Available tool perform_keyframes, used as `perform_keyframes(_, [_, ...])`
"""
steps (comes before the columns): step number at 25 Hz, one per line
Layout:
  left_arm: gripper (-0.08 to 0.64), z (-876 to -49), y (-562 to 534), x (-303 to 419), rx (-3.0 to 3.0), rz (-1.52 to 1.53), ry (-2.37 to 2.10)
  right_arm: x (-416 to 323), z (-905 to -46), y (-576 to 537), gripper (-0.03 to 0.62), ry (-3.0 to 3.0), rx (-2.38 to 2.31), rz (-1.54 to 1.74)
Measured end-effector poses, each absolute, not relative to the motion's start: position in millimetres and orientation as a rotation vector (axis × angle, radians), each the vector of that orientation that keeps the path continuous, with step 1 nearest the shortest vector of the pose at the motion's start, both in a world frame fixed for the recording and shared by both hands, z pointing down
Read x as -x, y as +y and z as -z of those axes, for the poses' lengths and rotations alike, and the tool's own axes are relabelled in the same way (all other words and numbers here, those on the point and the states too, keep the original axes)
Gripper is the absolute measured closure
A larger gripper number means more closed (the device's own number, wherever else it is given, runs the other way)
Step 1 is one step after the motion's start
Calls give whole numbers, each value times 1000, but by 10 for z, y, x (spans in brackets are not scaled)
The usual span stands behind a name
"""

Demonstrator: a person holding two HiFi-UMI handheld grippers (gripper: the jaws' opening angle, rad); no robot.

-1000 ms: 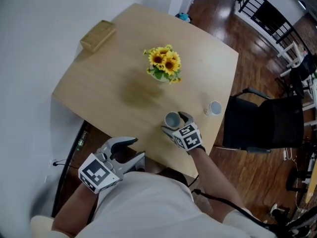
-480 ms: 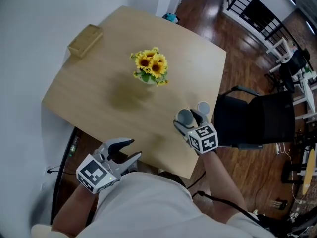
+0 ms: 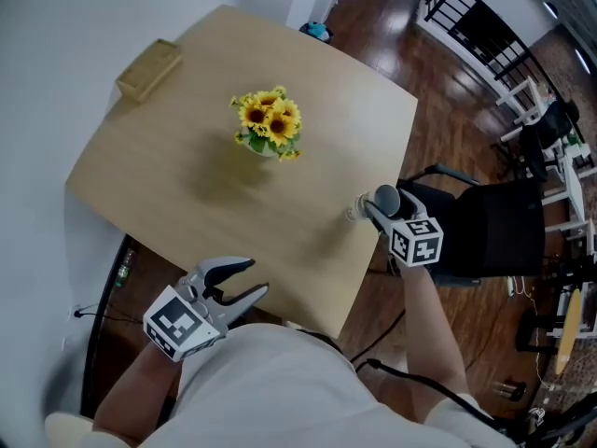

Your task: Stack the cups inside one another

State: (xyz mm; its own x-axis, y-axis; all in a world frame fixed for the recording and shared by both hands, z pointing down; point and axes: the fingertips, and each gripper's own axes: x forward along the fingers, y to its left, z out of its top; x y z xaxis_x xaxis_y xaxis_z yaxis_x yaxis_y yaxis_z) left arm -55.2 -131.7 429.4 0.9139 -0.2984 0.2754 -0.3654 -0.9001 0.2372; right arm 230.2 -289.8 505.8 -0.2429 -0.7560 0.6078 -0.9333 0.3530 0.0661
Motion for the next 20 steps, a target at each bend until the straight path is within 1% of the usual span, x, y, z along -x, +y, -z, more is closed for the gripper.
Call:
perform_keyframes(7, [382, -4331, -1276, 532, -2758, -374, -591, -2358, -5447, -2972, 216, -2056, -1370, -478])
perform_keyframes(8, [382, -4321, -1270, 518, -2753, -377, -604, -2350, -5460, -2974, 200, -2060, -1359, -481])
perform_keyframes(11, [382, -4285, -1232, 465, -2757, -391, -642, -2331, -5294, -2957, 182, -2113, -1360, -455])
perform_keyframes(15, [382, -4221, -1120, 316, -2776, -400, -691, -2427, -4918, -2824, 181, -2200, -1378, -395])
perform_keyframes(20, [382, -4164, -855, -34, -2767, -387, -740, -2642, -4606, -2463, 181, -2285, -1365, -333])
